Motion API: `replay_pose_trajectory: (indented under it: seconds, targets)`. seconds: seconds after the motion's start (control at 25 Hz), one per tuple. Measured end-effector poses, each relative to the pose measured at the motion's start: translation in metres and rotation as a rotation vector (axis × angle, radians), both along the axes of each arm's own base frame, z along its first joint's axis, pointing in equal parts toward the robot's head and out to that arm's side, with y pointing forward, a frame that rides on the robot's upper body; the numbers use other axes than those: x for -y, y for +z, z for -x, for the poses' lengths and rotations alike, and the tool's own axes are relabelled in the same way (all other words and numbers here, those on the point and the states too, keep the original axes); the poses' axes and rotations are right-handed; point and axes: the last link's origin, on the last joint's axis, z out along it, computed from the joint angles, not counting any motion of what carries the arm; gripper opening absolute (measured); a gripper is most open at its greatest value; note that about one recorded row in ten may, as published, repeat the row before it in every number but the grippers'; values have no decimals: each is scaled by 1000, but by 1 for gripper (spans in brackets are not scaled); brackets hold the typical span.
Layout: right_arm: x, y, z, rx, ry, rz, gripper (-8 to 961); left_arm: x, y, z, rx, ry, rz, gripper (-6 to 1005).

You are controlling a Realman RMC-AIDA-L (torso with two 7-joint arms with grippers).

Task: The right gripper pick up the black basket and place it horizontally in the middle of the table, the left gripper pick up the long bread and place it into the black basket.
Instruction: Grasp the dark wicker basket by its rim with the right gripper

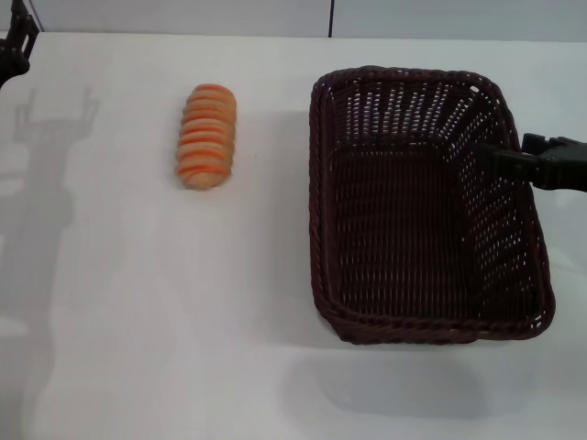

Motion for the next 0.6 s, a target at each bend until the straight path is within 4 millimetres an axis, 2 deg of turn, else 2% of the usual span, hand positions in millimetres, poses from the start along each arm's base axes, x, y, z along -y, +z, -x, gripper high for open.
replay_pose_trajectory:
  seconds: [0.6]
  targets:
    - [0, -3, 3, -2, 11, 11, 840, 2, 0, 2, 1, 7, -1, 817]
